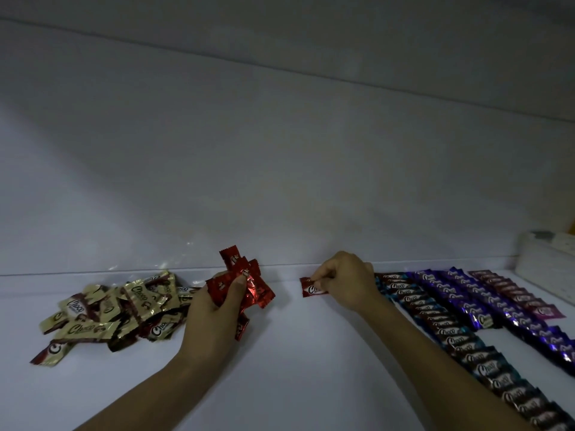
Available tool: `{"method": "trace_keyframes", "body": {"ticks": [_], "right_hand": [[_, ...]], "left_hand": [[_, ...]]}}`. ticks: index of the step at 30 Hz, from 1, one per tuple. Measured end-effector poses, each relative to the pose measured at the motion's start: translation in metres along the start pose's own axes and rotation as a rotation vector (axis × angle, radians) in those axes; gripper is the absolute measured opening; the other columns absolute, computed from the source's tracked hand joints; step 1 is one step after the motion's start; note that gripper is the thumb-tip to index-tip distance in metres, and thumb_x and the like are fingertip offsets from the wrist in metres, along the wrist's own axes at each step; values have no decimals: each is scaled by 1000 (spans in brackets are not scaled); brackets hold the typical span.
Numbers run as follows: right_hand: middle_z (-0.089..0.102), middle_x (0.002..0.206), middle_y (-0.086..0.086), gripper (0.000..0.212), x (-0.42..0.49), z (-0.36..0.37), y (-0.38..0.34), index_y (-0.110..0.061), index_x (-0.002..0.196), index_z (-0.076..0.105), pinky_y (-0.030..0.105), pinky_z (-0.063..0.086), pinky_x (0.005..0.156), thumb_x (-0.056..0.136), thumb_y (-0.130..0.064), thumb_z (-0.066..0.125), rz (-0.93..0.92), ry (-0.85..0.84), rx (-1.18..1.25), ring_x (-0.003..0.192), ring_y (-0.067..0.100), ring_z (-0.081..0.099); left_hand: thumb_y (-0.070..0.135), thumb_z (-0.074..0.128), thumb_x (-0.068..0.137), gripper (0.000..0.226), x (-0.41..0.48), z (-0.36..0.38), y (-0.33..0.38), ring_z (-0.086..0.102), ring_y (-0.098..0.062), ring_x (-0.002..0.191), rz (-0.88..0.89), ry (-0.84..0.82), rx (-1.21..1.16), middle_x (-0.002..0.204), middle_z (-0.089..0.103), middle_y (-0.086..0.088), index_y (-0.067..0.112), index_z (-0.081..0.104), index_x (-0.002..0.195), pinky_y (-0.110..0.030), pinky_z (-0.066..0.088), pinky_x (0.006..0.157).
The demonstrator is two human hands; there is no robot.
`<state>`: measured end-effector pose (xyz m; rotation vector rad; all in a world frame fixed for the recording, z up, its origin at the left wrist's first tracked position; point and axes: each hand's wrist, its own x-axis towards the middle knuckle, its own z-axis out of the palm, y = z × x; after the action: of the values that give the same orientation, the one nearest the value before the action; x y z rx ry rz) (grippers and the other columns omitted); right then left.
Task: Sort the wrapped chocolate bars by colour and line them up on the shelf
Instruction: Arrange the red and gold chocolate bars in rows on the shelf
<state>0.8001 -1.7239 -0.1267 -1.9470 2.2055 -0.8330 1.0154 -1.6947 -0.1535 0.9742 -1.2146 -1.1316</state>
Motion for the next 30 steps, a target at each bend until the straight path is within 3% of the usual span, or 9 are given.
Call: {"method": "trace_keyframes", "body": {"ticks": [9, 21, 25, 29, 30], "right_hand": [[68, 94, -13, 13, 7, 15, 3, -34, 86, 75, 27, 23, 79, 81, -22, 72, -21, 89, -54, 99, 13, 55], [64, 100, -8, 12, -2, 15, 9, -32, 91, 73, 27, 25, 81, 86, -24, 66, -26, 146, -94, 101, 14, 52], [61, 99, -9, 15, -1, 5, 15, -34, 94, 72, 28, 25, 81, 80, -39, 70, -9, 120, -101, 100, 13, 51], [63, 97, -7, 16, -6, 2, 14, -33, 93, 73, 28, 31, 85, 80, -41, 71, 4, 62, -183, 98, 14, 53], [65, 95, -6, 13, -7, 1, 12, -29, 91, 74, 28, 35, 86, 81, -37, 70, -13, 67, -110, 96, 13, 55]], "left_hand": [[28, 51, 96, 25, 0, 1, -2, 48, 1, 40, 41, -19, 34, 46, 56, 10, 18, 62, 76, -12, 35, 41], [29, 51, 96, 24, -1, 0, -3, 46, -1, 40, 61, -49, 37, 47, 55, 9, 15, 67, 87, -12, 34, 41], [30, 51, 95, 21, -1, 1, -4, 50, 2, 43, 80, -52, 46, 49, 57, 12, 20, 67, 85, -13, 36, 42], [31, 52, 94, 21, -1, 1, -6, 50, 1, 44, 91, -53, 71, 50, 58, 10, 22, 68, 84, -15, 37, 43], [30, 52, 94, 21, -1, 1, -5, 50, 1, 43, 91, -64, 74, 51, 59, 10, 21, 69, 85, -13, 37, 43]]}}
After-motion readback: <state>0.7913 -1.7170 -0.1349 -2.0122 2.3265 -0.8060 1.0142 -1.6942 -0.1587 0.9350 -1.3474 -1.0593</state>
